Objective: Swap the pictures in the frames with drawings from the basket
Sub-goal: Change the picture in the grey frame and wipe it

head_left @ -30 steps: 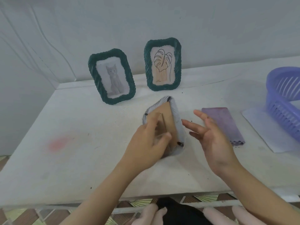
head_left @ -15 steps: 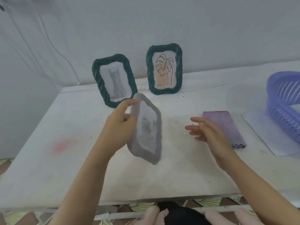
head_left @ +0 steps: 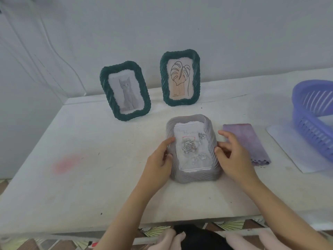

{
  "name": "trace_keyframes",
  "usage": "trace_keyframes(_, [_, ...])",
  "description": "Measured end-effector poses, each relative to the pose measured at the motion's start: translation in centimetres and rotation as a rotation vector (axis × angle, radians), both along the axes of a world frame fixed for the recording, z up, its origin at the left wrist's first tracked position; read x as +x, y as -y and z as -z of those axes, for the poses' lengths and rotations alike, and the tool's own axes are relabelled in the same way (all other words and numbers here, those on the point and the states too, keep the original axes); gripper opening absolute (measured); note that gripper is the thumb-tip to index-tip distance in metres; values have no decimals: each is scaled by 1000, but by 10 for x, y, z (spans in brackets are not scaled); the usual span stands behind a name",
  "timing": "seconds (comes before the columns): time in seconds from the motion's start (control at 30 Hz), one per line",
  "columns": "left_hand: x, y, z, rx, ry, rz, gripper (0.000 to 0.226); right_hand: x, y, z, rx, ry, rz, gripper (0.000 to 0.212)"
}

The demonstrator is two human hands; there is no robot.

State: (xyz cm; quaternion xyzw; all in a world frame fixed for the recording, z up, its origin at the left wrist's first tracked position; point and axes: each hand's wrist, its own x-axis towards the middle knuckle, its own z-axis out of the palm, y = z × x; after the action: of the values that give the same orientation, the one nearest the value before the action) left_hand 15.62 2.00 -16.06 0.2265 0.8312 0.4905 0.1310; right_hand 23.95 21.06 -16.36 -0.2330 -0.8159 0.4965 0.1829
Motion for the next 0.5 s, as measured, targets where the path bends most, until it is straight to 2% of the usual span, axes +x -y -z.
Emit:
trace_keyframes(0.13, [3,0,3,-188,-171,23,46,1,0,1,144,13,-15,42])
trace_keyframes(0.27, [2,0,11,-329,-325,67,45,0,-1,3,181,14,-3,37])
trace_keyframes(0.4, [-2,2,13,-286,-299,96,44,1,-5,5,233,15,2,30])
trace_keyframes(0.5, [-6,4,12,-279,-304,125,43,3,-11,-1,438,-38,57,25])
